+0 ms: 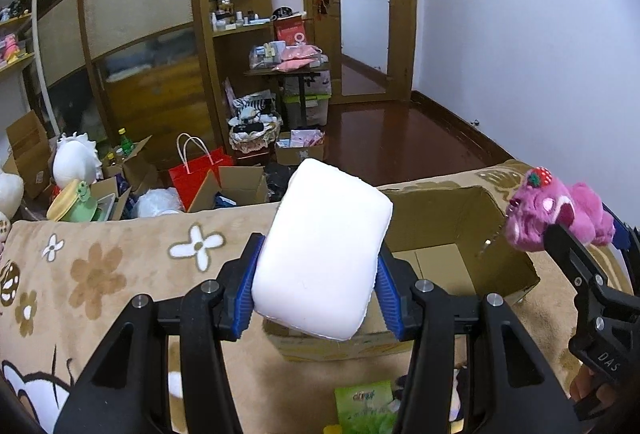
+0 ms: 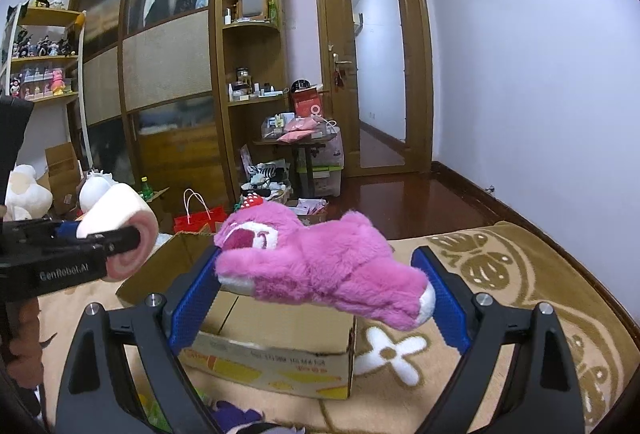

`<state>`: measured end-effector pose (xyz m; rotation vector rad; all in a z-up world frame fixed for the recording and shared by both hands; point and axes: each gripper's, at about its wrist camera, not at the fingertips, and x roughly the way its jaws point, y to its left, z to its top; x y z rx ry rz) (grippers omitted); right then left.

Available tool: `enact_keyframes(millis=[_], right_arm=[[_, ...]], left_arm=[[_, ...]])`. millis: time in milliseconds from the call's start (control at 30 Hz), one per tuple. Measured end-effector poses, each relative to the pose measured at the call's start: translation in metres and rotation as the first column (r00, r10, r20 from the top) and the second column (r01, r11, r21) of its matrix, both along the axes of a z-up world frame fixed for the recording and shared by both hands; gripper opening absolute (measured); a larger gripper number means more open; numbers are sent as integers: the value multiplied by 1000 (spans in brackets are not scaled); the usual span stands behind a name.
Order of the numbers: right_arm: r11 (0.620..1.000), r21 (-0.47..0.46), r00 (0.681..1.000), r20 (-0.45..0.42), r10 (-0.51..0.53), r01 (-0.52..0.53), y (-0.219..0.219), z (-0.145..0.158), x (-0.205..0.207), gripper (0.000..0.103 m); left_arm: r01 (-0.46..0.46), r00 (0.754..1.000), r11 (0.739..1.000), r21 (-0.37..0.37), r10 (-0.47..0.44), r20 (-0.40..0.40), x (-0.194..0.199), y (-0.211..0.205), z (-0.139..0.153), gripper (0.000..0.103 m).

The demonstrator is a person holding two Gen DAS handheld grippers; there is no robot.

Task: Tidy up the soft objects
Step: 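Lower both held items into the box and open both tools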

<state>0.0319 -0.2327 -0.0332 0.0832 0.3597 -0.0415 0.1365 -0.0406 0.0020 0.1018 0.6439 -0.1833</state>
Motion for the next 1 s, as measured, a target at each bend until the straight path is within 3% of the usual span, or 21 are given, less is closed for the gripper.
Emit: enact_keyframes(millis=[667,767,833,1000], right_arm=[[998,-37,995,-80,53,-57,3,-26,23,98],[998,-28,994,-91,58,-60,2,-29,22,98],[998,-14,994,-99,55,-57,1,-30,22,98],[999,-9,993,-108,52,-54,1,-29,19,98]], left_arm=[[19,991,1000,21,-16,-136,32,-10,-43,54],[18,991,1000,26,-14,-130,32,-10,-44,59],[14,993,999,30,-10,-119,29,-10,-42,72],[7,994,999,38,-3,-106,25,-4,-39,76]])
